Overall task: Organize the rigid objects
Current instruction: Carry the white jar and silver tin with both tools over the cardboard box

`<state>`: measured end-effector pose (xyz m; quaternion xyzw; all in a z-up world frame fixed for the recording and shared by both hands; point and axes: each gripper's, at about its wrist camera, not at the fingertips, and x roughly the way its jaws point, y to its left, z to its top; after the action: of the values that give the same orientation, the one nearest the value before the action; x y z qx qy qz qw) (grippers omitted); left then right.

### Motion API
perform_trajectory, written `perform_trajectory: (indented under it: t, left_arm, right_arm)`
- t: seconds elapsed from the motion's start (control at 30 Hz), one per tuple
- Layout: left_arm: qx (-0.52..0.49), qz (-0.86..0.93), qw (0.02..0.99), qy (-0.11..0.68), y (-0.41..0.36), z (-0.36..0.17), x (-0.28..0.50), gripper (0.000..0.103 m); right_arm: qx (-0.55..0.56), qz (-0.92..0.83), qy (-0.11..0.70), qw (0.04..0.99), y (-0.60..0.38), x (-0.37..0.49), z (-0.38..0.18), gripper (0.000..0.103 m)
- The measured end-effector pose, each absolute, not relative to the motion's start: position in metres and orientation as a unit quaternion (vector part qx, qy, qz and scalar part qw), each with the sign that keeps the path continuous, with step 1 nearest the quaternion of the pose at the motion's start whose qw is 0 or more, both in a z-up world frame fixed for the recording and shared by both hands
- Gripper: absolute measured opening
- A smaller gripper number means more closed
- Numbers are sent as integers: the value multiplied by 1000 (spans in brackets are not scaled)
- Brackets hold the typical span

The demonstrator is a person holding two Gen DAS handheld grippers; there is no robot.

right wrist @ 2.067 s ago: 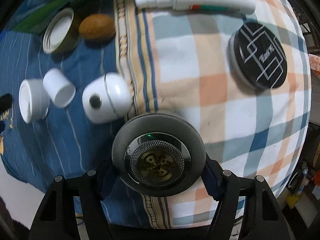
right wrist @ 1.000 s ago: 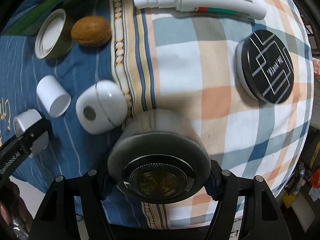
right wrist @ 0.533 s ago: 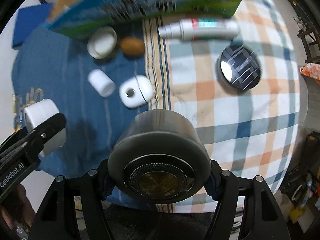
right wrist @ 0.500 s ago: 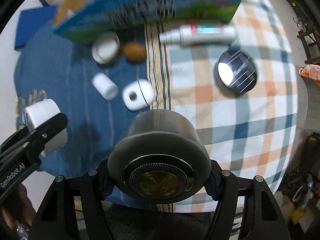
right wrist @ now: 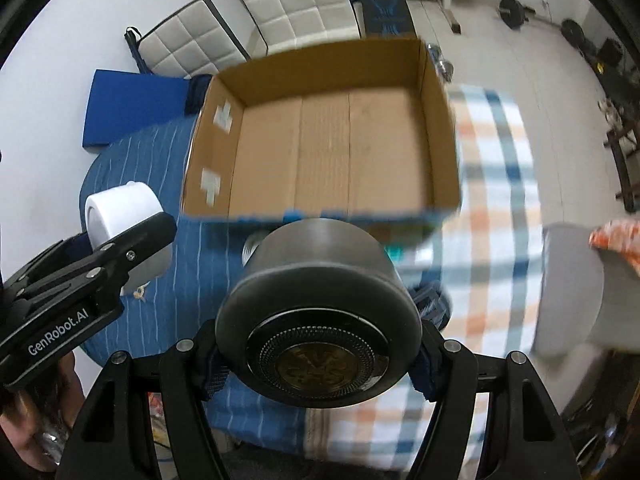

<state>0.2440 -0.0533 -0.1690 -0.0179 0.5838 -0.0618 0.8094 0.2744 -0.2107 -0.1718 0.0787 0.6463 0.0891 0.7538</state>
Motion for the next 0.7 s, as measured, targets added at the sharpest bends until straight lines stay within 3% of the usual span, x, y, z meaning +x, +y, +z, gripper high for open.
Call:
perform_trajectory:
  t: [0.33, 0.7]
  left_arm:
    - [-11, -57, 794, 605, -82, -205, 343, 66]
    - [-51, -64, 728, 681, -97, -296, 442, 66]
  right_arm:
    - [60, 78, 657, 748, -237, 379, -197, 72]
    - [27, 63, 700, 711, -241, 475, -299, 72]
